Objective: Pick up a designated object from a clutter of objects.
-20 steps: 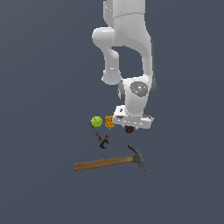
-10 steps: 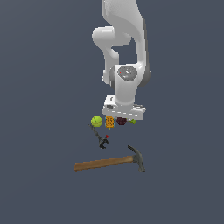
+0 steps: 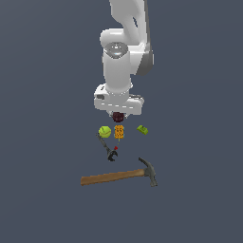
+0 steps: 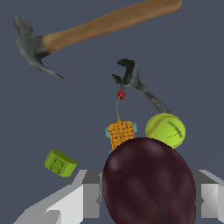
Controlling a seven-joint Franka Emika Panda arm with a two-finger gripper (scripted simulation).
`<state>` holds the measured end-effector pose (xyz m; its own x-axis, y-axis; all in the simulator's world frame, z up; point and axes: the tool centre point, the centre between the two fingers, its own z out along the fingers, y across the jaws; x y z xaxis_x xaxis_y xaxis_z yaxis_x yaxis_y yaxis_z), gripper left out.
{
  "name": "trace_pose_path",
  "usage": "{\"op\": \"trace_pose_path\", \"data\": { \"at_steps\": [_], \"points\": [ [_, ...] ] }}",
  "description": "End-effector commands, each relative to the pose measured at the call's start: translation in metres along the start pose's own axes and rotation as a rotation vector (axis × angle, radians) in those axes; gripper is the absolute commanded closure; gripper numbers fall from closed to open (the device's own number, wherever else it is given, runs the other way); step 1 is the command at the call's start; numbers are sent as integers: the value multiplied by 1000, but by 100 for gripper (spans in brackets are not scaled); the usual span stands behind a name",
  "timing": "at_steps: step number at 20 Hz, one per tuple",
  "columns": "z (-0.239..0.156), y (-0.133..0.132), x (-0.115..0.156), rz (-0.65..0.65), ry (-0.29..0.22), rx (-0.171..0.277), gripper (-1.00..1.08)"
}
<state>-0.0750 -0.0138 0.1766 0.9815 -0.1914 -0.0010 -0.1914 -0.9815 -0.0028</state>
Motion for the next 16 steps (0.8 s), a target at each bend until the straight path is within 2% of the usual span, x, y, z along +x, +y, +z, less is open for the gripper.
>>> {"op": "trace_pose_path", "data": {
  "at_steps": [1, 16],
  "points": [
    [-22, 20, -4, 0, 0, 2, 108],
    [-152, 138, -21, 1, 0, 1, 108]
  ]
}}
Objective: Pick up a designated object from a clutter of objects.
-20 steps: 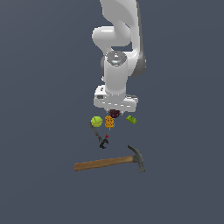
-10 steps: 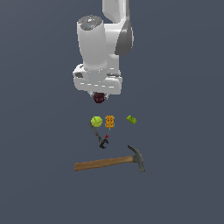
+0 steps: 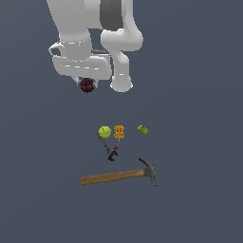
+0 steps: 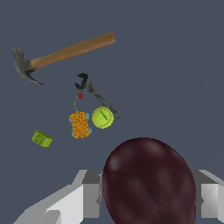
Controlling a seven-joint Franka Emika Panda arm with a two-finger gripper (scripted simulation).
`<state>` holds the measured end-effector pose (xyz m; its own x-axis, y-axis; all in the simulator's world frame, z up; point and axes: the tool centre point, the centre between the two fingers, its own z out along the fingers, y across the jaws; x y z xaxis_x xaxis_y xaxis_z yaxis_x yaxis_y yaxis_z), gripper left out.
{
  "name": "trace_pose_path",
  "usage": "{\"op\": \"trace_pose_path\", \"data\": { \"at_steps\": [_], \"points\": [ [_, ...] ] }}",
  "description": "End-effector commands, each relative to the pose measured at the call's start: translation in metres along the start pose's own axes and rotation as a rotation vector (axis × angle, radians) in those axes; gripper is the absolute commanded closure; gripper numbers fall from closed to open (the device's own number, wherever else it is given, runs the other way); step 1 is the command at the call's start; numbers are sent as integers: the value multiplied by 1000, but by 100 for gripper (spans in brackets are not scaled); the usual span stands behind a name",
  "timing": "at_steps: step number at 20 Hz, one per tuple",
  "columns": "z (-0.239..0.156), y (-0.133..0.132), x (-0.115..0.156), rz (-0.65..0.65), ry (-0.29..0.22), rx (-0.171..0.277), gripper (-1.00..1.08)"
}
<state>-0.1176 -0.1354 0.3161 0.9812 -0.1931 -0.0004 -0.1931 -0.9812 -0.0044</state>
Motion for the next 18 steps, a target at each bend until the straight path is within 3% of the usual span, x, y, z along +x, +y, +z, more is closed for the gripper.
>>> {"op": "trace_pose_path", "data": {
  "at_steps": [1, 10, 18],
  "points": [
    [-20, 18, -3, 0, 0, -1, 108],
    [-68, 61, -5, 0, 0, -4, 108],
    [-78, 70, -4, -1, 0, -4, 108]
  ]
}}
